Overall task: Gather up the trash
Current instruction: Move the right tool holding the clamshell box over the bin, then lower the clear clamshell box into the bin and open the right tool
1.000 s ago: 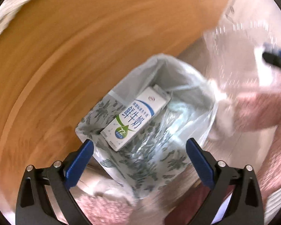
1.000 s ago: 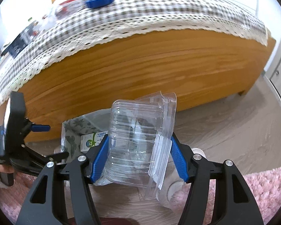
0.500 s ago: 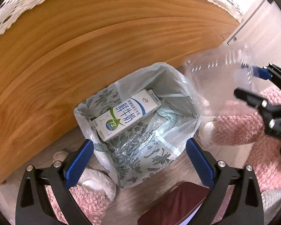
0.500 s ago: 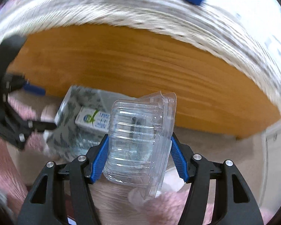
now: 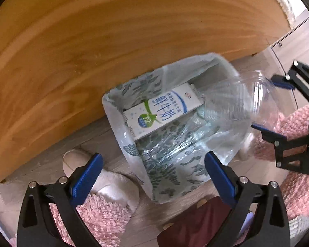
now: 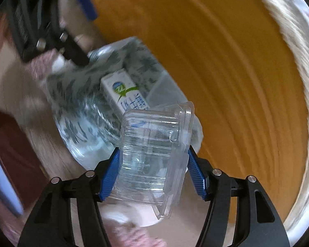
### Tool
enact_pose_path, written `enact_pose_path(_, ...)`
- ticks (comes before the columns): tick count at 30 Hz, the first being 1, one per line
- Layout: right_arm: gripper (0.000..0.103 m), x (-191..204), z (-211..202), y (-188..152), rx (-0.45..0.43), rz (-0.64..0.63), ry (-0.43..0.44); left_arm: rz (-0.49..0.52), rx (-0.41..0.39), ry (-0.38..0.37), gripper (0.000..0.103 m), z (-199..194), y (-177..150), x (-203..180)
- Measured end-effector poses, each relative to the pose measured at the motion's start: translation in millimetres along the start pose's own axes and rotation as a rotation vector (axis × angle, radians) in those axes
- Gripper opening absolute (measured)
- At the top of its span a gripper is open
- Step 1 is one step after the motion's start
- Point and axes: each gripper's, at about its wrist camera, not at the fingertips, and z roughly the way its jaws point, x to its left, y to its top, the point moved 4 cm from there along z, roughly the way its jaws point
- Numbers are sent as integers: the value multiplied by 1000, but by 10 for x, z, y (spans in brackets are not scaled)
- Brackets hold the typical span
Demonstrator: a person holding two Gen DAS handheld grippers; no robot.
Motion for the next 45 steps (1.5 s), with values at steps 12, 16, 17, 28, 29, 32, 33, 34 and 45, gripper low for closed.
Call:
enact_pose_path(12,61,230,574,-139,64,-343,102,76,130,81,96,495,66,-74)
enact_pose_path(16,61,308,705,-134,66,-412,133,35,152,63,96,581,80,6)
enact_pose_path(17,61,323,740,-134,67,-425,137,30,153,59,96,586,82,15)
enact_pose_path(28,61,421,922,-67,57,-517,217,41,162,71,95,632,84,20)
enact_pose_path(29,61,434,917,-61,58,-529,221,42,163,74,95,637,85,24)
enact_pose_path(32,61,475,842,-42,49,-567,224,37,166,70,95,639,89,33)
enact_pose_path(33,61,497,812,-38,38,-581,227,35,166,71,95,637,91,42)
enact_pose_path(34,61,504,805,-43,35,-592,228,32,166,72,95,639,93,48)
enact_pose_path(45,61,540,1041,-136,24,-634,214,23,160,67,95,621,112,68)
